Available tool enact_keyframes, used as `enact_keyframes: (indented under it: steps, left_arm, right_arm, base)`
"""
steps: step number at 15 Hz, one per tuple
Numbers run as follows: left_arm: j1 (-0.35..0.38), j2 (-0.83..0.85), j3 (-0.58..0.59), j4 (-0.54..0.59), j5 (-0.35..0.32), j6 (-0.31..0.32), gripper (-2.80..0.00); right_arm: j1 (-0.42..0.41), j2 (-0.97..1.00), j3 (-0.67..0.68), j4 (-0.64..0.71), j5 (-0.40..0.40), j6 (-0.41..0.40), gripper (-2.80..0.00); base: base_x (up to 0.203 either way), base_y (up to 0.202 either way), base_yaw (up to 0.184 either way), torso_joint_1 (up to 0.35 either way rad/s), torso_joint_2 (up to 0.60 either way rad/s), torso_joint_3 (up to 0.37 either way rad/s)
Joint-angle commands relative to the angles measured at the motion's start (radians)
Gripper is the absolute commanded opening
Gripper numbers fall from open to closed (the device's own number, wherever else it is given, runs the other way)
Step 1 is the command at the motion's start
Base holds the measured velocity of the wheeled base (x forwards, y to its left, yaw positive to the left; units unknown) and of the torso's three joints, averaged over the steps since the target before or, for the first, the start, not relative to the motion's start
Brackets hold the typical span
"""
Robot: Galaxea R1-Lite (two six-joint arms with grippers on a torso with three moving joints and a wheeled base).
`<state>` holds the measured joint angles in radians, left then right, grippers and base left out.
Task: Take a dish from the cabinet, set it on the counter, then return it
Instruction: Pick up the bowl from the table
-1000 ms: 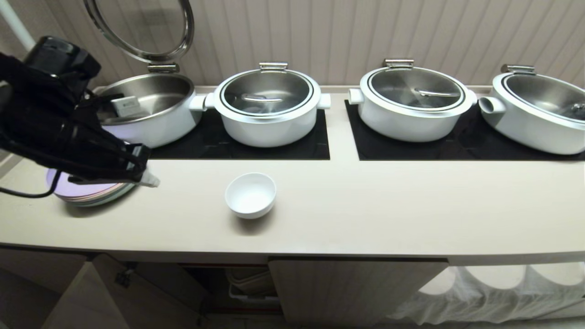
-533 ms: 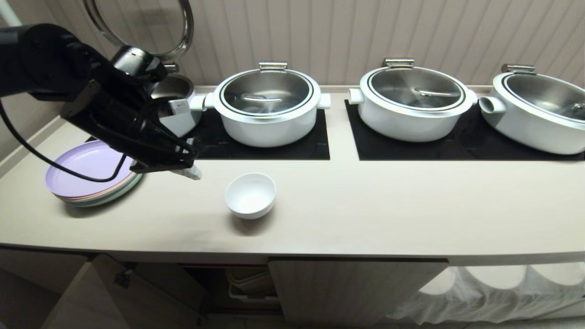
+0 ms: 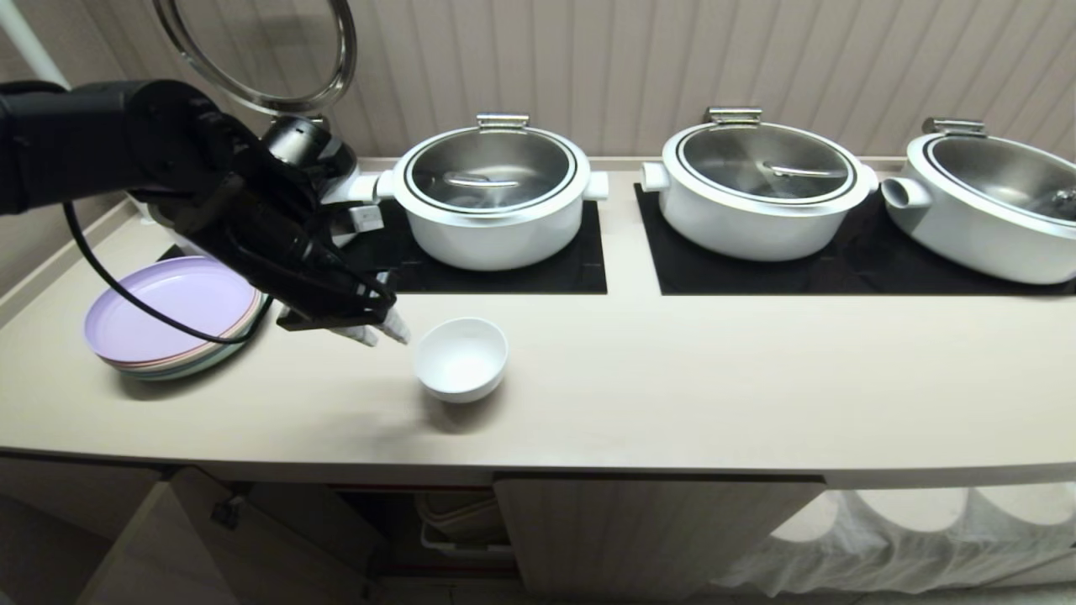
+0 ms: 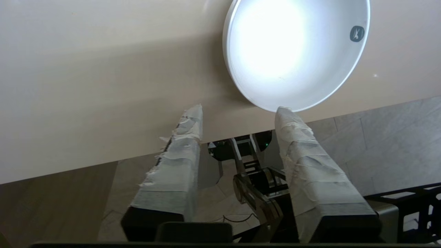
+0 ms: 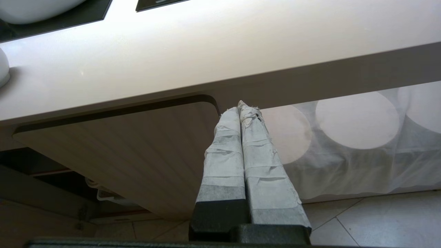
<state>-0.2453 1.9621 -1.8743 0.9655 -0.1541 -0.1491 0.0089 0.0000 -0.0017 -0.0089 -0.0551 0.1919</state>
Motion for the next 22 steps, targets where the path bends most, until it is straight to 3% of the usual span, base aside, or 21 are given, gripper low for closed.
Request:
enact_keyframes:
  steps: [1, 10, 22]
  left_arm:
    - [0.009, 0.003, 0.003, 0.005, -0.002, -0.001, 0.0]
    - [-0.041, 0.101, -0.108, -0.007, -0.004, 0.006, 0.0]
    - [-0.053, 0.186, -0.097, -0.019, 0.053, 0.01, 0.0]
  right_arm:
    - [0.0, 0.0, 0.0, 0.0, 0.0, 0.001, -2.8]
    - [0.0, 0.0, 0.0, 0.0, 0.0, 0.001, -2.8]
    - [0.0, 0.0, 0.0, 0.0, 0.0, 0.001, -2.8]
  base:
    - [0.0, 0.0, 0.0, 0.0, 0.0, 0.0]
    - [0.0, 0.0, 0.0, 0.0, 0.0, 0.0]
    - [0.0, 0.0, 0.0, 0.0, 0.0, 0.0]
